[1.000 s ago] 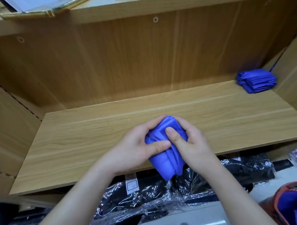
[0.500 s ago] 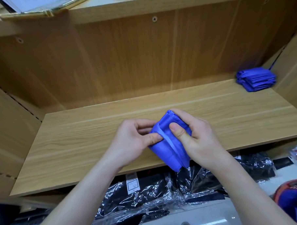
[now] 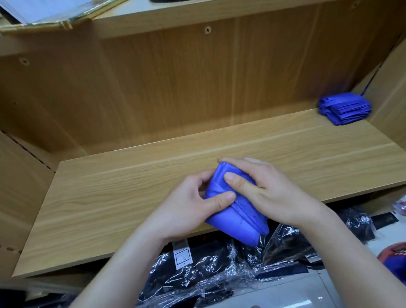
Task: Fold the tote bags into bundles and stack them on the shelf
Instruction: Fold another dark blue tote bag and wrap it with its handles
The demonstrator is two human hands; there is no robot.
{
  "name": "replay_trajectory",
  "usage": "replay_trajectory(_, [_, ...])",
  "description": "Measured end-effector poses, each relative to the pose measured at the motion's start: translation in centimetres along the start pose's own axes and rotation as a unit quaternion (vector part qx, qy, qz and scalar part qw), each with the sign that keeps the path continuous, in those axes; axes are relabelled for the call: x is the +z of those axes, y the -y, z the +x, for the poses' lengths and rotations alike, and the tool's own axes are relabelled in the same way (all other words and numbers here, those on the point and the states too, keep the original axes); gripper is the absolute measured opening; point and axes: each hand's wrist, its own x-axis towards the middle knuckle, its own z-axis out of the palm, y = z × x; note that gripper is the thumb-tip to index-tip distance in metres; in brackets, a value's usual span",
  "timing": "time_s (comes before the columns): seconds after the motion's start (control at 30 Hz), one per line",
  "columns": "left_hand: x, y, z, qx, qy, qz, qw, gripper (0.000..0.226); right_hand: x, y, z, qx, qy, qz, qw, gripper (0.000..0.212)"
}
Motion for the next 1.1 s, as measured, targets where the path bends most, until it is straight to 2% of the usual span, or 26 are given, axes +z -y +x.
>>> replay_trajectory(0.1, [1.2, 1.3, 0.1, -0.006, -0.102, -0.039, 0.994, 0.026, -0.4, 0.8, -0.1, 0.033, 0.029, 0.004, 0.999, 0.061])
replay_trajectory(0.17, [1.4, 1.9, 0.1, -0.006, -0.172, -0.074, 0.982, 0.022, -0.9, 0.6, -0.7, 0.073, 0.026, 0.045, 0.996, 0.083])
replay_trajectory(0.23, [1.2, 1.8, -0.3, -0.012, -0.204, -0.113, 0.972, 0.023, -0.6, 0.0, -1.3, 0.096, 0.020, 0.087, 0.991, 0.088])
replay_trajectory(0.3, [0.7, 2.1, -0.7, -0.022, -0.180, -0.126, 0.975, 0.042, 0.4, -0.4, -1.8, 0.101, -0.009, 0.168, 0.981, 0.077])
replay_trajectory(0.37, [0.0, 2.5, -1.1, -0.022, -0.127, -0.122, 0.984, 0.064, 1.1, -0.3, -2.2, 0.087, -0.037, 0.185, 0.978, 0.062])
replay_trajectory(0.4, [-0.4, 2.6, -1.2, -0.017, -0.108, -0.110, 0.988, 0.068, 1.4, -0.3, -2.3, 0.079, -0.042, 0.186, 0.979, 0.054])
replay_trajectory(0.5, [-0.5, 2.9, -0.9, -0.007, -0.103, -0.100, 0.990, 0.051, 1.9, -0.1, -2.6, 0.085, -0.074, 0.168, 0.979, 0.032])
replay_trajectory(0.57, [-0.1, 3.1, -0.5, -0.021, -0.108, -0.124, 0.986, 0.045, 2.3, -0.4, -2.8, 0.109, -0.097, 0.172, 0.974, 0.026])
replay_trajectory(0.63, [0.1, 3.5, 0.0, -0.037, -0.089, -0.134, 0.986, 0.047, 2.2, -0.7, -3.5, 0.129, -0.085, 0.193, 0.969, 0.031])
replay_trajectory(0.7, [0.4, 3.6, 0.4, -0.046, -0.061, -0.152, 0.985, 0.053, 1.6, -1.0, -4.3, 0.149, -0.063, 0.250, 0.955, 0.046])
replay_trajectory(0.8, [1.0, 3.6, 0.9, -0.046, -0.038, -0.155, 0.986, 0.054, 0.4, -1.6, -5.6, 0.175, -0.100, 0.327, 0.923, 0.074])
replay_trajectory(0.87, [1.9, 3.5, 1.2, -0.039, -0.046, -0.108, 0.992, 0.048, -0.3, -2.0, -6.4, 0.172, -0.109, 0.319, 0.926, 0.071])
replay_trajectory(0.97, [3.5, 3.4, 2.1, 0.000, -0.092, -0.045, 0.995, 0.037, -1.4, -2.5, -7.3, 0.166, -0.103, 0.314, 0.929, 0.052])
replay_trajectory(1.03, [4.5, 3.1, 2.7, 0.020, -0.121, -0.061, 0.991, 0.034, -2.0, -3.1, -7.8, 0.175, -0.130, 0.314, 0.924, 0.049])
replay_trajectory(1.1, [5.8, 2.8, 3.5, 0.050, -0.171, -0.037, 0.983, 0.038, -2.7, -4.0, -8.3, 0.205, -0.187, 0.260, 0.925, 0.048])
